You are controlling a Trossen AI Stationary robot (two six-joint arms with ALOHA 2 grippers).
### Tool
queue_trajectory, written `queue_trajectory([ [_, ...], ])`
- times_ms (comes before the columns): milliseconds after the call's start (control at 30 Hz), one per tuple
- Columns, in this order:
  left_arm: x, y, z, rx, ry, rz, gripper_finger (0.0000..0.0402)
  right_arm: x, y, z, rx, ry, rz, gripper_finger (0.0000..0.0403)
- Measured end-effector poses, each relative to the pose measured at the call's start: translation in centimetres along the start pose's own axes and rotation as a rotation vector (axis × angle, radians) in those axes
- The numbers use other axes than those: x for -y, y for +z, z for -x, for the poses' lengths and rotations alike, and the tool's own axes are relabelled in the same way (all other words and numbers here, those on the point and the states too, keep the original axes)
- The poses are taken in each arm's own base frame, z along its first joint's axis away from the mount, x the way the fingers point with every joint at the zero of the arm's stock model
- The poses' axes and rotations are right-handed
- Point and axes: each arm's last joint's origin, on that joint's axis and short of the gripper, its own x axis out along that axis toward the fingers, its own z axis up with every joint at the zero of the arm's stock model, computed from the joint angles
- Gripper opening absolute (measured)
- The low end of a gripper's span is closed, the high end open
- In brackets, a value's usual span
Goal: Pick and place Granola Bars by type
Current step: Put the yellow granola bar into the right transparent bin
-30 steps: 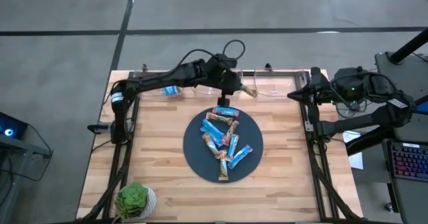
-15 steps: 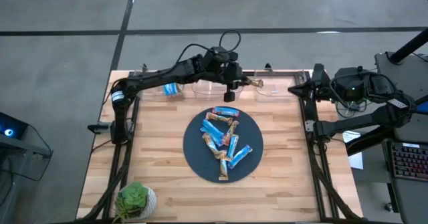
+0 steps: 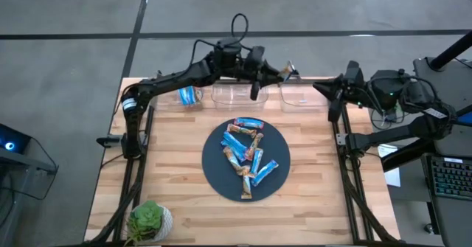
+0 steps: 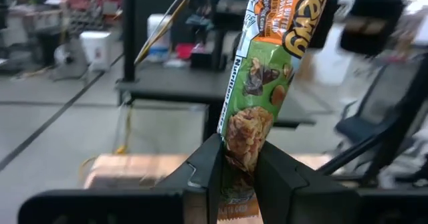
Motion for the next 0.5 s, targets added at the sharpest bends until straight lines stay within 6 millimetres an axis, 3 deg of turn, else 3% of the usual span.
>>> queue_trajectory([
  [200,0.5,1.2,0.2,0.087,-0.118,0.043,0.0057,-0.6,0.7,-1.0,0.041,0.006,-0.032,0.0123],
  [500,0.9,1.2,0.1,0.073,-0.219,0.065,0.0057,-1.6,2.0,-2.8,0.136,0.013,-0.027,0.0226],
])
